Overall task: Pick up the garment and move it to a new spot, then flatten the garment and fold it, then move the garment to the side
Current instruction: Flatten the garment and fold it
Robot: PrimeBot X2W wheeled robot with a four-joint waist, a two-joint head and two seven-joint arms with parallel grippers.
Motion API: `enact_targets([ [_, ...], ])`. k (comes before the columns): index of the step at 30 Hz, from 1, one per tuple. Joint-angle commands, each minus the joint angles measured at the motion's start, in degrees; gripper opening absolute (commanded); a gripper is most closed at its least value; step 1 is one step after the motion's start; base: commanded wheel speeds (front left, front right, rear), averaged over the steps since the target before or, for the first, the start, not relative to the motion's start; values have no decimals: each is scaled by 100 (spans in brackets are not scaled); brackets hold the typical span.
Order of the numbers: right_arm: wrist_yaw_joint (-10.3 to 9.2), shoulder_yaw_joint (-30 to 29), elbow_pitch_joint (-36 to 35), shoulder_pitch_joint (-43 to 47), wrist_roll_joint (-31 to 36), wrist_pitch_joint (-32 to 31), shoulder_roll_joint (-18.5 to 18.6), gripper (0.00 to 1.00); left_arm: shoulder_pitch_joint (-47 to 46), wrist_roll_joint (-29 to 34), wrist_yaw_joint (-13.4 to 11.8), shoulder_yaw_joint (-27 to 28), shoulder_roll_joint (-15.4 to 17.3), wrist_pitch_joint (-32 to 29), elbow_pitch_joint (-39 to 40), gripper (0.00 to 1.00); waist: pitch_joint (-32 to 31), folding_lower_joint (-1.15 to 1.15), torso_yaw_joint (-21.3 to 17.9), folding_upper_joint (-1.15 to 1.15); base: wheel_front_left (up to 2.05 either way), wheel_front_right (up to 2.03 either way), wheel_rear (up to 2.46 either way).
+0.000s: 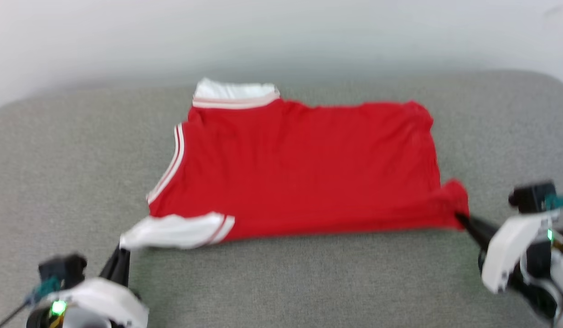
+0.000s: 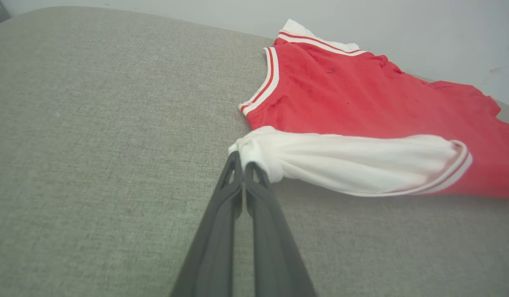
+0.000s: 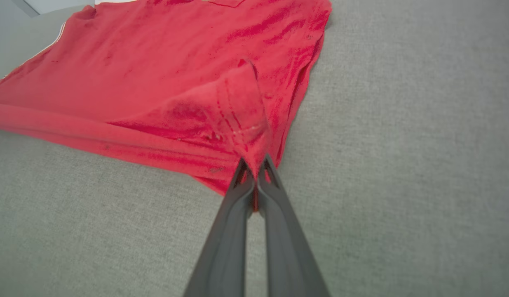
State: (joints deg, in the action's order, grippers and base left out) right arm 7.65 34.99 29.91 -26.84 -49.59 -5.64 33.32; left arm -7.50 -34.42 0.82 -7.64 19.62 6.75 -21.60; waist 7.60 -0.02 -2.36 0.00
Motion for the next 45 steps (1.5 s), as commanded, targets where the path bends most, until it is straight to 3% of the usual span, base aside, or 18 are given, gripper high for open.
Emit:
enact_targets([
  [1, -30, -200, -87, 447, -28, -31, 172, 0, 480, -117, -245, 177, 140, -178, 405, 0, -365, 2, 38, 0, 0, 0, 0],
  [8, -30, -898, -776, 1797, 96, -644, 129, 0, 2023, -345, -871, 309, 187, -965, 2181, 0, -665, 2, 29, 0, 0, 0, 0],
  [13, -28, -1565, -1306, 2182, 464, -1114, -114, 0, 2144, -319, -1105, 320, 229, -1227, 3001, 0, -487, 2, 44, 0, 0, 0, 0],
  [20, -22, -2221, -1799, 1941, 1187, -1696, -639, 0, 1248, -280, -875, 100, 264, -1337, 2909, 0, -41, 2, 27, 0, 0, 0, 0],
  [25, -21, -2367, -1941, 1641, 1532, -1956, -907, 0, 608, -305, -720, 53, 226, -1258, 2527, 0, 288, 2, -11, 0, 0, 0, 0],
  [36, -19, -2144, -1528, 985, 1979, -1625, -1055, 0, -319, -356, -322, -324, 132, -1468, 1393, 0, 901, 2, -29, 0, 0, 0, 0],
  [37, -19, -2113, -1447, 946, 2012, -1532, -1079, 20, -368, -387, -278, -368, 107, -1505, 1284, 0, 929, 2, -30, 0, 0, 0, 0],
  [38, -19, -2087, -1334, 927, 2014, -1478, -1114, 49, -415, -406, -230, -420, 96, -1562, 1181, 0, 955, 2, -31, 0, 0, 0, 0],
  [39, -19, -2035, -1232, 926, 1986, -1444, -1148, 100, -467, -442, -185, -439, 61, -1584, 1089, 6, 965, 2, -28, 0, 0, 0, 0],
  [40, -19, -1998, -1154, 903, 1965, -1392, -1155, 100, -510, -472, -148, -456, 43, -1595, 1016, 35, 973, 2, -24, 0, 0, 0, 0],
  [41, -19, -1962, -1082, 886, 1955, -1328, -1153, 100, -547, -489, -125, -468, 39, -1582, 934, 54, 975, 2, -19, 0, 0, 0, 0],
  [42, -21, -1936, -1021, 897, 1930, -1258, -1158, 100, -566, -515, -89, -478, 25, -1576, 850, 83, 961, 2, -9, 0, 0, 0, 0],
  [43, -22, -1938, -991, 912, 1912, -1124, -1154, 100, -574, -533, -69, -496, 6, -1590, 776, 100, 939, 2, 6, 0, 0, 0, 0],
  [45, -21, -1972, -979, 977, 1881, -834, -1133, 100, -612, -576, -31, -458, 2, -1524, 660, 100, 862, 2, 38, 0, 0, 0, 0],
])
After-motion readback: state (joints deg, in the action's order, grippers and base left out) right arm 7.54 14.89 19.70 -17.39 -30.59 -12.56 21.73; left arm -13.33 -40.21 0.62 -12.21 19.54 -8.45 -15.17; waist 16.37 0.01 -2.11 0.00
